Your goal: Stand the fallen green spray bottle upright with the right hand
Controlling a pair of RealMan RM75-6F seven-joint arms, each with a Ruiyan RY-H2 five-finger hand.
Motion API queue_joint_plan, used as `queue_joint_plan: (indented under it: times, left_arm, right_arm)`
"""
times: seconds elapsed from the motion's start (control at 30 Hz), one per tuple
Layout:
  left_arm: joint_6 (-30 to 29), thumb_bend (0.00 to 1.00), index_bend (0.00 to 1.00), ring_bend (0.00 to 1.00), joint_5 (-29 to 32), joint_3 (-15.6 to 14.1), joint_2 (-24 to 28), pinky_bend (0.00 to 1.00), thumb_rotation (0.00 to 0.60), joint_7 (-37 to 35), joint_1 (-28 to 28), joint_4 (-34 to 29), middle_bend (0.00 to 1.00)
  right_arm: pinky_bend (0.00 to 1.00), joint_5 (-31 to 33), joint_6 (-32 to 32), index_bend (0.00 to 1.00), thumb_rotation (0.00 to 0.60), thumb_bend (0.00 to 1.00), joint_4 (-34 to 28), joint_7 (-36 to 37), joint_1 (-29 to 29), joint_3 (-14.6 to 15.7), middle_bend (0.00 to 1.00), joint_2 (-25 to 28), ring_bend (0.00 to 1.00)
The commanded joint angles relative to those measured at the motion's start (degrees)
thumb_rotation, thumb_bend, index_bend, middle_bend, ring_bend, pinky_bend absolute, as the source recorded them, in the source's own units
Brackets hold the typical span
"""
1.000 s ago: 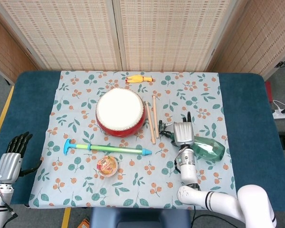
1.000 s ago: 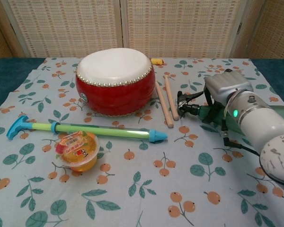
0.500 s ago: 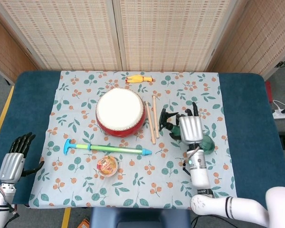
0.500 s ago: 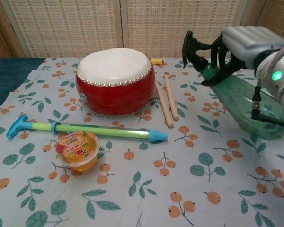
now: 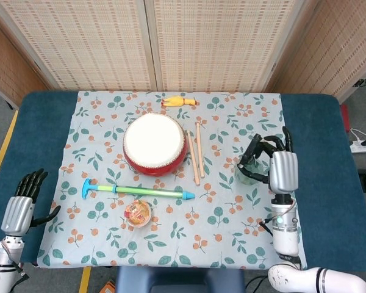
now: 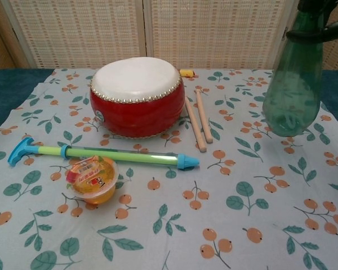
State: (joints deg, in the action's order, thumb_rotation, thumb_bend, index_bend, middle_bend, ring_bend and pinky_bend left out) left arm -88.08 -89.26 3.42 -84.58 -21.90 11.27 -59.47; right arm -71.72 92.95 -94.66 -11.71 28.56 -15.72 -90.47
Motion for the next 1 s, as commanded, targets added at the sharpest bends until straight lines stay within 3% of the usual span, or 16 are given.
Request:
queue_joint_plan:
  times: [0.03, 0.17, 0.33, 0.47, 0.73, 0.83, 1.0]
  left_arm:
    - [-0.4, 0.22, 0.00, 0.00, -0.2, 0.0, -0.4, 0.01, 0.600, 0.0, 0.0, 0.3, 0.00]
    - [-1.2, 0.22, 0.00, 0.00, -0.6, -0.1, -0.9, 0.01, 0.600, -0.3, -0.1, 0.8, 0.00]
    - [-0.7, 0.22, 0.00, 0.00, -0.6, -0.3, -1.2, 0.01, 0.600, -0.3, 0.1, 1.4, 0.00]
    - [-0.2, 0.22, 0.00, 0.00, -0.6, -0.4, -1.3, 0.01, 0.600, -0.1, 0.3, 1.6, 0.00]
    - [1.1, 0.22, 0.00, 0.00, -0.4, -0.7, -1.2, 0.01, 0.600, 0.6, 0.7, 1.5, 0.00]
    - [1.0, 0.22, 0.00, 0.00, -0.5, -0.8, -1.1, 0.01, 0.600, 0.5, 0.7, 1.4, 0.00]
    - [1.1, 0.22, 0.00, 0.00, -0.6, -1.0, -0.9, 0.01, 0.600, 0.3, 0.8, 1.2, 0.00]
  right_arm:
    - [0.06, -7.4, 5.8, 0.73, 0.600, 0.09, 12.4, 20.1, -3.1, -1.3, 0.61, -6.1, 0.29]
    - [0.06, -8.8, 6.0, 0.73, 0.600, 0.09, 23.9, 34.4, -2.3, -2.7, 0.61, -11.3, 0.29]
    - [0.06, -6.6, 1.7, 0.73, 0.600, 0.09, 32.9, 43.8, -1.6, -3.8, 0.61, -15.8, 0.29]
    - [0.06, -4.7, -1.7, 0.72, 0.600, 0.09, 37.0, 47.2, -1.2, -4.5, 0.61, -17.8, 0.29]
    - [0.06, -3.2, -3.1, 0.72, 0.600, 0.09, 37.7, 45.6, -0.9, -6.7, 0.61, -18.5, 0.29]
    - [0.06, -3.2, -2.7, 0.72, 0.600, 0.09, 34.4, 42.1, -1.1, -7.4, 0.61, -17.0, 0.29]
    - [0.06, -2.0, -2.7, 0.72, 0.600, 0.10, 26.1, 30.0, -2.1, -7.5, 0.61, -13.6, 0.29]
